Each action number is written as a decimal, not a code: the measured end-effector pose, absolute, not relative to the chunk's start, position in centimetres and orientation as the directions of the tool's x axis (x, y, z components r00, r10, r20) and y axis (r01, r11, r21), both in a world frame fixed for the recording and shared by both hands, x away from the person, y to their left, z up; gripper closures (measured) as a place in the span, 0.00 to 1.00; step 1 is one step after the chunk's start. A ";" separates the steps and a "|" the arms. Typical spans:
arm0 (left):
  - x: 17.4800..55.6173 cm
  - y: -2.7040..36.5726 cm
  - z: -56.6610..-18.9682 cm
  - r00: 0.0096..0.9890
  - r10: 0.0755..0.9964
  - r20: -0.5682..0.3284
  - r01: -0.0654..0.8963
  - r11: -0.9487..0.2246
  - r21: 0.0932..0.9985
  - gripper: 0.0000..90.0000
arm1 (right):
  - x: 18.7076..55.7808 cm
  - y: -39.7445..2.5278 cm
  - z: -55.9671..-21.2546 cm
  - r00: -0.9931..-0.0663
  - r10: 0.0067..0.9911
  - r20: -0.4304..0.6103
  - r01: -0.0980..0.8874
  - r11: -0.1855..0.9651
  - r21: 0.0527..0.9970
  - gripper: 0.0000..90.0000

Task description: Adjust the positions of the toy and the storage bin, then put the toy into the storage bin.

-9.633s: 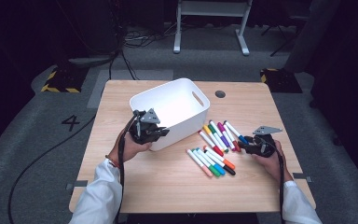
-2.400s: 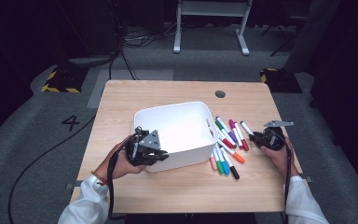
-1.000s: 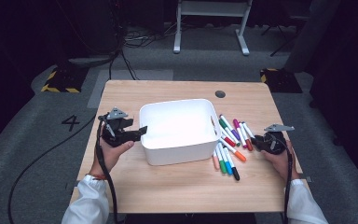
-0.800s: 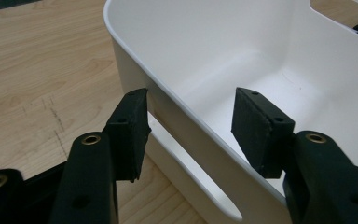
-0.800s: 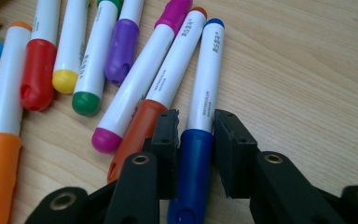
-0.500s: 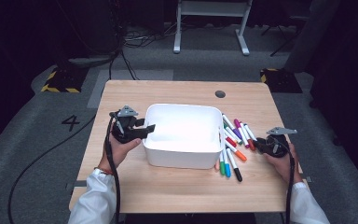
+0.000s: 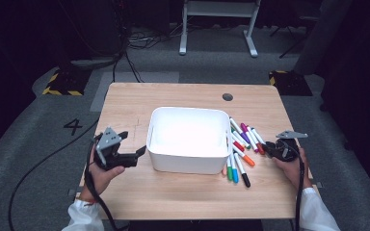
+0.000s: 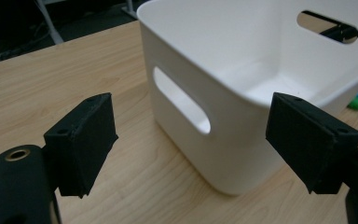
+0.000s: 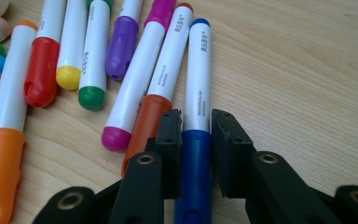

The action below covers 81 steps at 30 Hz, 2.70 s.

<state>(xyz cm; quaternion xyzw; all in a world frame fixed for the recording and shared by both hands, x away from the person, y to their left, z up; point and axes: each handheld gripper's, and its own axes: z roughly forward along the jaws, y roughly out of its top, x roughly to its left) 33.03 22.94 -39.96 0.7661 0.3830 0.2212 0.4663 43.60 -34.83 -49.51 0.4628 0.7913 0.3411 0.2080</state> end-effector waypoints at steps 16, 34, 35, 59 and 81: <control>32.6 22.3 -49.1 0.632 0.774 -0.038 0.547 -0.411 0.729 0.18 | 43.8 -35.4 -49.5 -0.476 0.879 0.021 0.590 0.302 0.749 0.83; 33.5 21.9 -50.3 0.642 0.767 -0.025 0.572 -0.457 0.681 0.16 | 43.4 -36.4 -48.8 -0.482 0.874 0.058 0.566 0.260 0.782 0.83; 33.5 21.9 -50.3 0.642 0.766 -0.025 0.572 -0.457 0.681 0.16 | 43.5 -36.3 -48.9 -0.480 0.875 0.060 0.569 0.259 0.780 0.83; 33.5 21.9 -50.3 0.643 0.766 -0.026 0.573 -0.457 0.680 0.16 | 43.7 -37.1 -48.7 -0.465 0.880 0.094 0.577 0.221 0.787 0.83; 33.5 21.9 -50.3 0.643 0.766 -0.026 0.573 -0.457 0.681 0.16 | 42.5 -36.3 -44.8 -0.517 0.850 0.100 0.475 0.187 0.860 0.83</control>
